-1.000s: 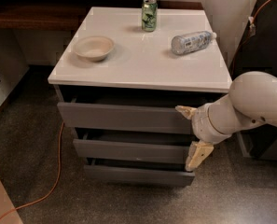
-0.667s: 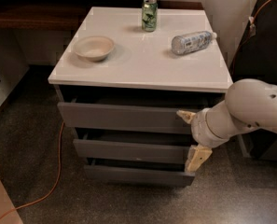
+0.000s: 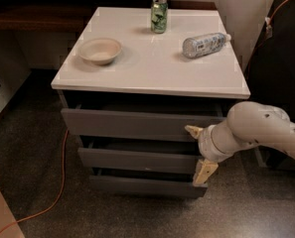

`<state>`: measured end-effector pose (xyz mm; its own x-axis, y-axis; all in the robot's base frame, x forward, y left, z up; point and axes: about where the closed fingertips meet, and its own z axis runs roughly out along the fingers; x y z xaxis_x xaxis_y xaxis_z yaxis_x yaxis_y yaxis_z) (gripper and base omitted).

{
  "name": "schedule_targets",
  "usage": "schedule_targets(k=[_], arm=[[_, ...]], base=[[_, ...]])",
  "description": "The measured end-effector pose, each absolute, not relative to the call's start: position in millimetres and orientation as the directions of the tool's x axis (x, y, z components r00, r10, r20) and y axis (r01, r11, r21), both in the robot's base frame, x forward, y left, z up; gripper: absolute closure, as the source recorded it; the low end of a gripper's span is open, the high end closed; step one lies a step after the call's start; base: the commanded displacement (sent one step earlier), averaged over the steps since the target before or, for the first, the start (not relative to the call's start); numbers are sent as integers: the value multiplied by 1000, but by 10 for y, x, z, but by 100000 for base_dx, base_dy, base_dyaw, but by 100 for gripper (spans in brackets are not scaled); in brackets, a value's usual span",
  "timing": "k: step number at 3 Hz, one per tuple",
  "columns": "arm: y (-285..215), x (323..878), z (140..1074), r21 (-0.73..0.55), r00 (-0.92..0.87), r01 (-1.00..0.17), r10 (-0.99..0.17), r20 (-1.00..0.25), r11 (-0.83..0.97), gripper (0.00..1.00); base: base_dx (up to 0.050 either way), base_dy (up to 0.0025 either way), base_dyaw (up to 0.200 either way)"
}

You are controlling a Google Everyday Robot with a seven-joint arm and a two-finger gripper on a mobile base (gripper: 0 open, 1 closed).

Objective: Open middle drawer

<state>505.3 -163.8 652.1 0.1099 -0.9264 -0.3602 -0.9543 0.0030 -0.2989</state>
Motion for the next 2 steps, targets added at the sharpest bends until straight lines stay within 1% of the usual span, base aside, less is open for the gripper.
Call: schedule_targets(k=[2], arm=[[-1553, 5277, 5884, -296, 196, -952, -893, -405, -75, 0]], base=[[0, 0, 0]])
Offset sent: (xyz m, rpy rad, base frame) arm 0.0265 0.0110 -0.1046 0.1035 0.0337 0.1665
